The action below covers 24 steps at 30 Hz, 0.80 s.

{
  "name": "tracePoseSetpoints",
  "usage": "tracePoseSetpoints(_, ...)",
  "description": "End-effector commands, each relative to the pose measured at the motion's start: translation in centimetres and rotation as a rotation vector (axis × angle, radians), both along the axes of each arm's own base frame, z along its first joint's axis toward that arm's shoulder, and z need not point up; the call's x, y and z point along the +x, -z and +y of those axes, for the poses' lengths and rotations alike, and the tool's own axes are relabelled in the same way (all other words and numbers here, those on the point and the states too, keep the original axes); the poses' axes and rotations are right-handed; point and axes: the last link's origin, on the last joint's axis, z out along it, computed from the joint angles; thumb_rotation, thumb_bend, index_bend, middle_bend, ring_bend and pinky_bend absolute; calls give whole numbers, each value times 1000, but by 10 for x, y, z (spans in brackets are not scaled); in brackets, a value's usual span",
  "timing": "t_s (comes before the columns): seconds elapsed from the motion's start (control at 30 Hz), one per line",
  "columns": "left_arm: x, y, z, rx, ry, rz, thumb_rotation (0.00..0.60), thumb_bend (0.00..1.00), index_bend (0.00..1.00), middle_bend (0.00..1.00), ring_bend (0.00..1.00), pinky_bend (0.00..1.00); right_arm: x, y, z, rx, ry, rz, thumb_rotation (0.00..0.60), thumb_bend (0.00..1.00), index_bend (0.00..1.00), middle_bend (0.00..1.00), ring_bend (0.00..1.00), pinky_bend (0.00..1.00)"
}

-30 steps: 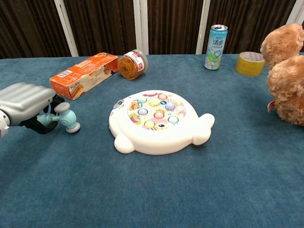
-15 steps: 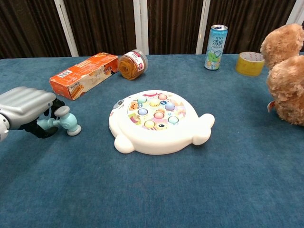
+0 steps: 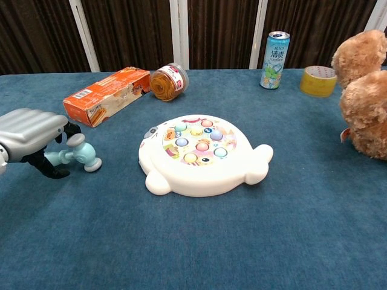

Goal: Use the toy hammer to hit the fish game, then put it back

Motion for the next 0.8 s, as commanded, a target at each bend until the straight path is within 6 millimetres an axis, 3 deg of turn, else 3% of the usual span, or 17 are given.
tracePoseSetpoints(0.03,1,-1,0,0,2,-3,600,218,405,327,313,444,0,0,0,0,-1,0,600,179,0,0,0,0)
tracePoseSetpoints(0.3,5,-6,0,10,15,-20,600,199,382,304,298,432,0,0,0,0,0,0,600,179,0,0,0,0)
tracePoseSetpoints(0.5,6,-16,-3,27,25,-16,600,69,219,128,143,289,0,0,0,-3,-1,1,600,179,0,0,0,0)
tracePoseSetpoints(0.67,0,-46,-19,62,39,-65,600,61,82,16,43,195,0,-2,-1,-7,-11,10,600,179,0,0,0,0)
tracePoseSetpoints(0.8,-11,-75,-42,73,64,-81,600,39,0,0,0,121,1,-4,-2,-17,-40,30,600,179,0,0,0,0)
